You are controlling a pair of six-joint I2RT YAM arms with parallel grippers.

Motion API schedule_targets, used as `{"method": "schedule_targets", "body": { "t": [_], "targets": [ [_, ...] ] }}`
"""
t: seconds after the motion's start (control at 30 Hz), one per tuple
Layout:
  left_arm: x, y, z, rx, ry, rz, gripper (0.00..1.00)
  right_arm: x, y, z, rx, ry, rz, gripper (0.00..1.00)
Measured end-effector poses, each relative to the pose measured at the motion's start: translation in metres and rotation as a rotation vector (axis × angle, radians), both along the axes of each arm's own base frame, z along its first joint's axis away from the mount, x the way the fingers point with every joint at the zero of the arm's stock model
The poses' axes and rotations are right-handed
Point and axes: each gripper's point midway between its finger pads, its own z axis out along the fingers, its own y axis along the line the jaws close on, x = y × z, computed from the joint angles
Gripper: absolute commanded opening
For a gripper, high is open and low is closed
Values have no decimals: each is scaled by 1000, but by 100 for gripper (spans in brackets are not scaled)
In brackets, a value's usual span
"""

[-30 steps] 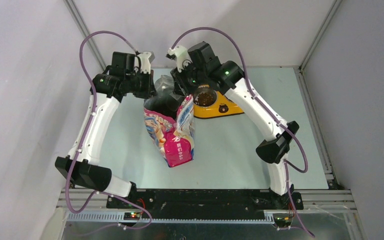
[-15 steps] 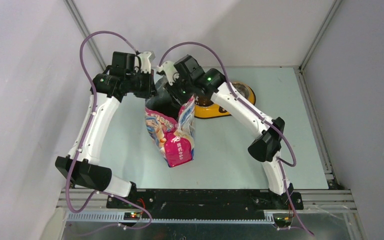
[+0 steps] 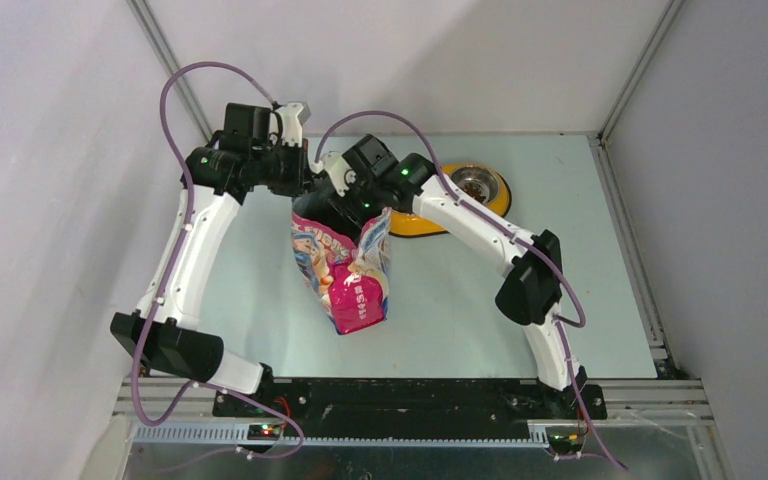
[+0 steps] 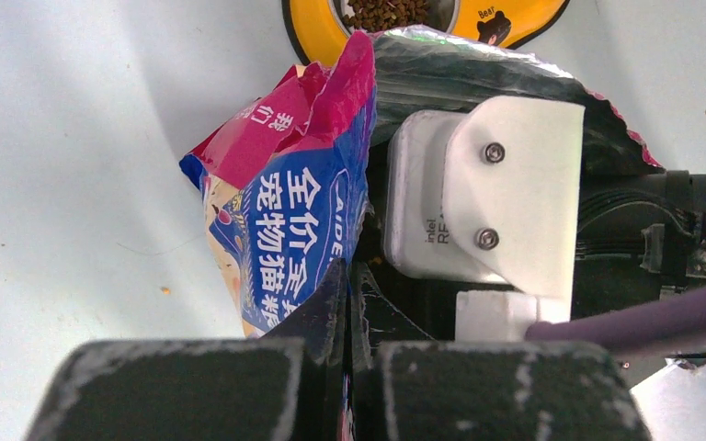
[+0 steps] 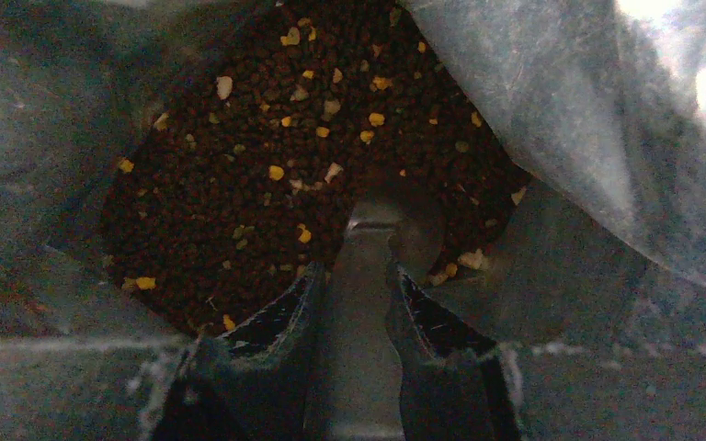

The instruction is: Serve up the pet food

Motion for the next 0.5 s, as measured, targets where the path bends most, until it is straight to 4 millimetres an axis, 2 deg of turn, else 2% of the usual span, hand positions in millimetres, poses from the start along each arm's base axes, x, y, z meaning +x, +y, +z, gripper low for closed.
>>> {"method": "schedule_targets", "body": {
  "t": [0.27, 0.5],
  "targets": [
    [0, 0, 0, 0, 0, -1, 0, -1, -2, 4, 68, 79, 39, 0],
    [0, 0, 0, 0, -1, -2, 0, -22, 2, 15, 189, 245, 131, 0]
  ]
}}
